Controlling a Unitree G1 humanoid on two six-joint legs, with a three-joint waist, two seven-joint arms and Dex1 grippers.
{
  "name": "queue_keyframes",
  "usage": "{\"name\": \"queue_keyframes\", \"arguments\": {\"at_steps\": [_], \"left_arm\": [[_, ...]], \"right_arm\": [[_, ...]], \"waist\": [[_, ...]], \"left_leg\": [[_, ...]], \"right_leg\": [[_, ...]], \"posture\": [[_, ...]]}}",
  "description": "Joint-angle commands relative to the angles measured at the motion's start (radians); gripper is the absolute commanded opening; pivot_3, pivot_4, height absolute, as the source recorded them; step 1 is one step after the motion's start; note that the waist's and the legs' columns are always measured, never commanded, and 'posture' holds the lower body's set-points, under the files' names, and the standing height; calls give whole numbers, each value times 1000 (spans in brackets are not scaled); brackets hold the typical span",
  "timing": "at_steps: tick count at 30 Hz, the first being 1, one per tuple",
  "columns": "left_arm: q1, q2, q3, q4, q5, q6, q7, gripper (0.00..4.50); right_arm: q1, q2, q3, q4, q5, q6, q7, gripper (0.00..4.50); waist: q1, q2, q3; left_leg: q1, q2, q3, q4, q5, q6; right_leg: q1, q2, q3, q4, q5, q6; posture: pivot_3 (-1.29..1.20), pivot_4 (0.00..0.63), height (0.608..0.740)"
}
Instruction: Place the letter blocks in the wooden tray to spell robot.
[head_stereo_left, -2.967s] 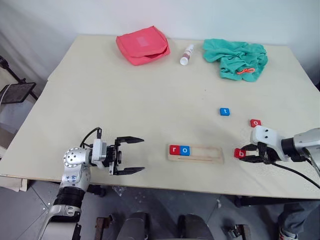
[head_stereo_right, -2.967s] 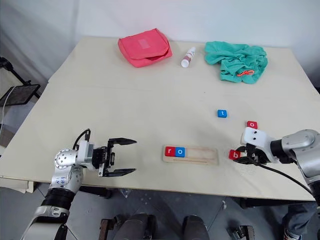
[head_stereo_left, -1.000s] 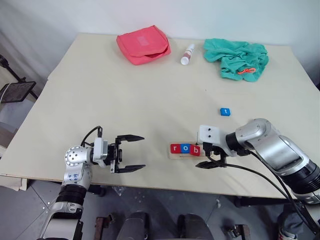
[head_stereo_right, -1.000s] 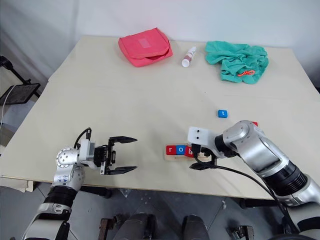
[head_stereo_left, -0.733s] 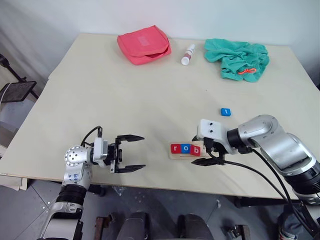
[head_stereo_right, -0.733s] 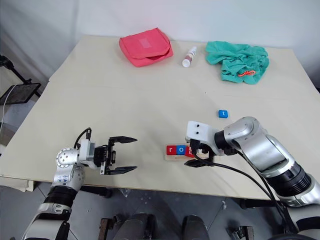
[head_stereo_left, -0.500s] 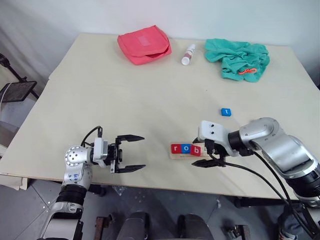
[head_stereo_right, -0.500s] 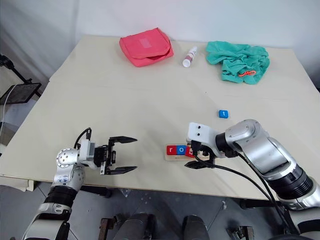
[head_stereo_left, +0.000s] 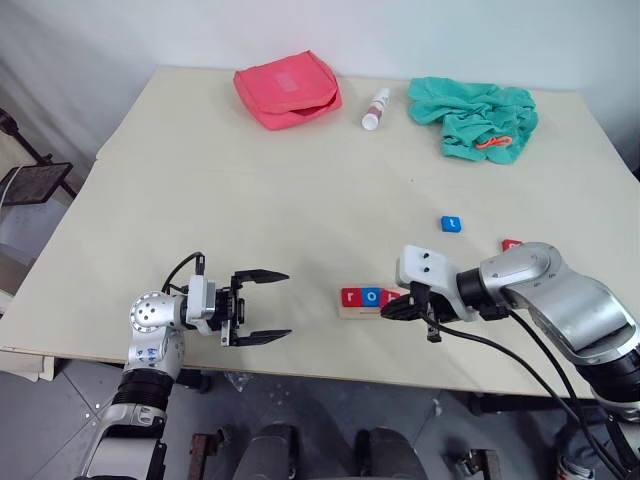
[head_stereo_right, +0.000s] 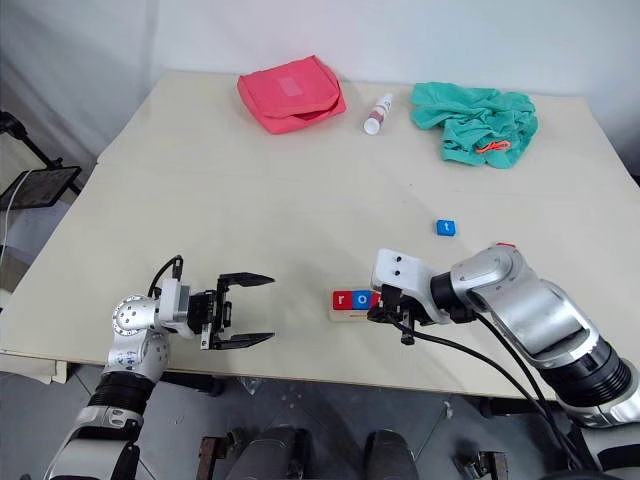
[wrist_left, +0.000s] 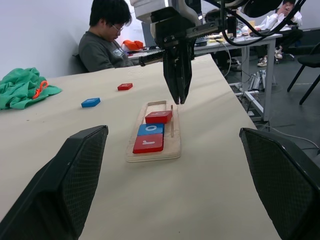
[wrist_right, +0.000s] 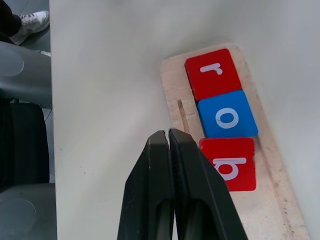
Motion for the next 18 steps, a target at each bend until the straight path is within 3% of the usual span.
{"name": "queue_keyframes", "arguments": {"at_steps": [1,12,18], "left_arm": [[13,1,4,-38,1,1,-22,4500],[19,6,8,-45,3,4,-17,4500],[13,1,7,-39,5,1,-15,4500]], "right_arm": [[-8,10,11,25,-17,-32,-11,40],[-41,6,55,149,-114,-140,-7,40],[-43,-18,26,96,-101,-129,24,40]], "waist": [[0,0,0],[0,0,0],[0,0,0]], "left_leg": [[0,0,0,0,0,0],[0,0,0,0,0,0],[0,0,0,0,0,0]], "right_leg": [[0,0,0,0,0,0],[0,0,0,0,0,0],[0,0,0,0,0,0]], "posture": [[0,150,740],[0,150,740],[0,150,740]]}}
